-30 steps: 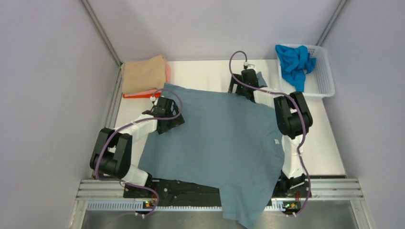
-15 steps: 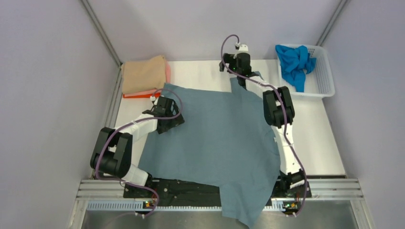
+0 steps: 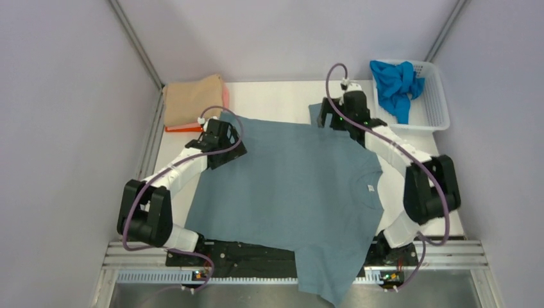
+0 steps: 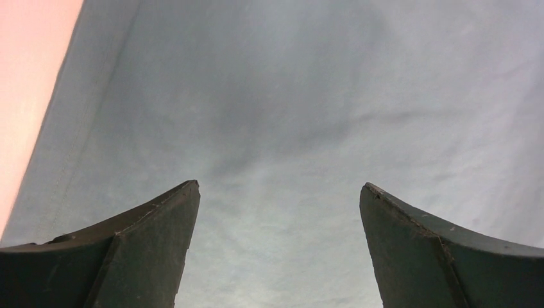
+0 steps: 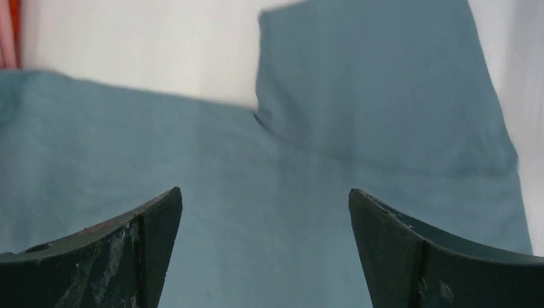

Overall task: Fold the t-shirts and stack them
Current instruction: Flatten out the tshirt

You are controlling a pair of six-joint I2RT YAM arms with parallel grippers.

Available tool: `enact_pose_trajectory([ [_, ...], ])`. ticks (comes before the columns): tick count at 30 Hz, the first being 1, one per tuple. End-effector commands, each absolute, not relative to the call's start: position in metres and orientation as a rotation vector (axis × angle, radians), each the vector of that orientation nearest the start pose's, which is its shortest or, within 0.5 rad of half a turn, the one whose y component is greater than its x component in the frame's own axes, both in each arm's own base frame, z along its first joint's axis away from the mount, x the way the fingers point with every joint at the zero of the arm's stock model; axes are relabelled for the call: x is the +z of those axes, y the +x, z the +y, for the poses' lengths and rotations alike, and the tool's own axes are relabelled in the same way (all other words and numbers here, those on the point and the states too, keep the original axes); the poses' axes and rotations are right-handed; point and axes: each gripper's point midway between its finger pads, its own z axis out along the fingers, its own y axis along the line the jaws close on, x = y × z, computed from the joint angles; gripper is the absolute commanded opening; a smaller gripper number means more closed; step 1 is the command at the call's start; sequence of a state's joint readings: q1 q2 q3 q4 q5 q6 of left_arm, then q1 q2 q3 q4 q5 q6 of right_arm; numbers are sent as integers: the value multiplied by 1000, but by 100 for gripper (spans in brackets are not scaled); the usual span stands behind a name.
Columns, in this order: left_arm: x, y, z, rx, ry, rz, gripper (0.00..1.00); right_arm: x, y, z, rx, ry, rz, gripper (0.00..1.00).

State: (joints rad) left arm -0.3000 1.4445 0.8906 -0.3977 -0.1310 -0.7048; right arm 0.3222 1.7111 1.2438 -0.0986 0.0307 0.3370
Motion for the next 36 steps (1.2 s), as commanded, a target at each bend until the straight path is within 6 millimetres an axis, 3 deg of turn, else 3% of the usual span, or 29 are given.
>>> enact_pose_trajectory([
  [1, 104, 356, -107, -253, -539, 2377, 99, 112, 397, 133, 269, 128, 2294, 99],
  [4, 98, 369, -110, -240, -535, 2389, 99, 96, 381, 115, 169, 127, 2331, 99],
  [7, 85, 384, -117, -243, -543, 2419, 99, 82, 386, 106, 96, 123, 2354, 99],
  [13, 52, 413, -123, -196, -577, 2487, 99, 53, 421, 96, 9, 155, 2400, 99],
  [15, 37, 423, -123, -176, -600, 2519, 99, 35, 430, 91, -22, 166, 2444, 99],
  [20, 15, 440, -123, -194, -636, 2566, 99, 15, 460, 84, -7, 198, 2490, 99],
  [29, -6, 479, -121, -284, -720, 2599, 99, 11, 532, 79, 75, 211, 2476, 99],
  [33, -3, 497, -120, -293, -749, 2583, 99, 25, 578, 84, 128, 142, 2415, 99],
  [36, 1, 507, -131, -374, -734, 2570, 99, 31, 606, 89, 155, 94, 2393, 99],
])
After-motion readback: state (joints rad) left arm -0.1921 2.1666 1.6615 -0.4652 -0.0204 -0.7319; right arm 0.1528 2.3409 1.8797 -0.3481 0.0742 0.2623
